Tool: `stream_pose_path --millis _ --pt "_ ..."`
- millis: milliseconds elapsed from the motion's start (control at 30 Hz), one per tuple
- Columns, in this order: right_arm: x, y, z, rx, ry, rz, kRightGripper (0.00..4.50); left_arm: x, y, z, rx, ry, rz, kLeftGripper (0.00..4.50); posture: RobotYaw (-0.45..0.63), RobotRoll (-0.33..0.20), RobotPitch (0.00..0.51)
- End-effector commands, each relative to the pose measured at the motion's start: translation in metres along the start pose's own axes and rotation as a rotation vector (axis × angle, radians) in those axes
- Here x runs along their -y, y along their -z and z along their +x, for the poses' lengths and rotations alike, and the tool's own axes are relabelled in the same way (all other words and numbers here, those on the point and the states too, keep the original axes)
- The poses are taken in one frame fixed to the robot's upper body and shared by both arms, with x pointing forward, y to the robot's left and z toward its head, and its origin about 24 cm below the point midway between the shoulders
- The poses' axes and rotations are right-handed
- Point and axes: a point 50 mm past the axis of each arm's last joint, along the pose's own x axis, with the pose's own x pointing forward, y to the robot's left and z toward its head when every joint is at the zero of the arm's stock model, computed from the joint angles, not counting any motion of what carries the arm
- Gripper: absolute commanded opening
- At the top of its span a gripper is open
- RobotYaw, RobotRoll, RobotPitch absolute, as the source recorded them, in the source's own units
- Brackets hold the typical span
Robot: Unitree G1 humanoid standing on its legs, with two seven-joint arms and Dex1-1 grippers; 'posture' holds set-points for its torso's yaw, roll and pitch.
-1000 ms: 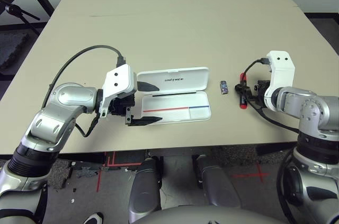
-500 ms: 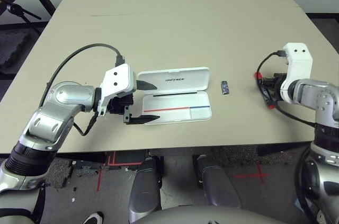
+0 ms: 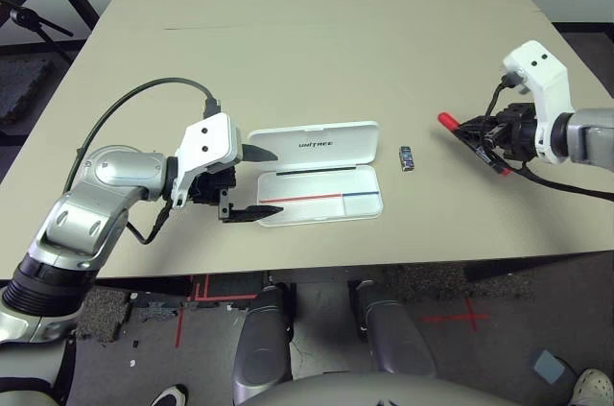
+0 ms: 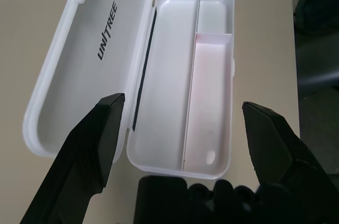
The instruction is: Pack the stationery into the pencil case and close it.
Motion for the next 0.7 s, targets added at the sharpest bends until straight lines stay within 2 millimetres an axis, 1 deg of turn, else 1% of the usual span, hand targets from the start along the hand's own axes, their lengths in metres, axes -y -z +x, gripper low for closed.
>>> stream_pose_path --millis 33,67,167,233,367,467,700 --pt "-0.015 -0.013 0.001 -0.01 -0.167 -0.173 0.45 -0.001 0.0 -0.004 -0.02 0.0 0.012 4.5 -0.08 0.0 0.18" --pt "-0.018 -0.015 0.0 -0.008 -0.215 -0.204 0.45 -0.001 0.0 -0.004 -0.021 -0.001 0.012 4.5 -0.08 0.0 0.182" --pt "-0.038 -0.022 0.0 0.005 -0.419 -0.265 0.45 -0.001 0.0 -0.005 -0.028 -0.008 0.011 4.5 -0.07 0.0 0.184" --pt "-0.048 -0.025 0.004 0.011 -0.488 -0.29 0.45 -0.001 0.001 -0.005 -0.035 -0.011 0.01 4.5 -0.07 0.0 0.184" --pt "-0.061 -0.034 0.019 0.056 -0.532 -0.325 0.45 0.0 0.001 -0.005 -0.039 -0.01 0.008 4.5 -0.07 0.0 0.189" --pt "-0.07 -0.034 0.03 0.057 -0.557 -0.36 0.45 0.0 0.001 -0.003 -0.041 -0.008 0.007 4.5 -0.07 0.0 0.192" --pt "-0.082 -0.042 0.054 0.064 -0.53 -0.427 0.45 0.001 0.003 0.0 -0.046 -0.004 0.009 4.5 -0.08 0.0 0.2"
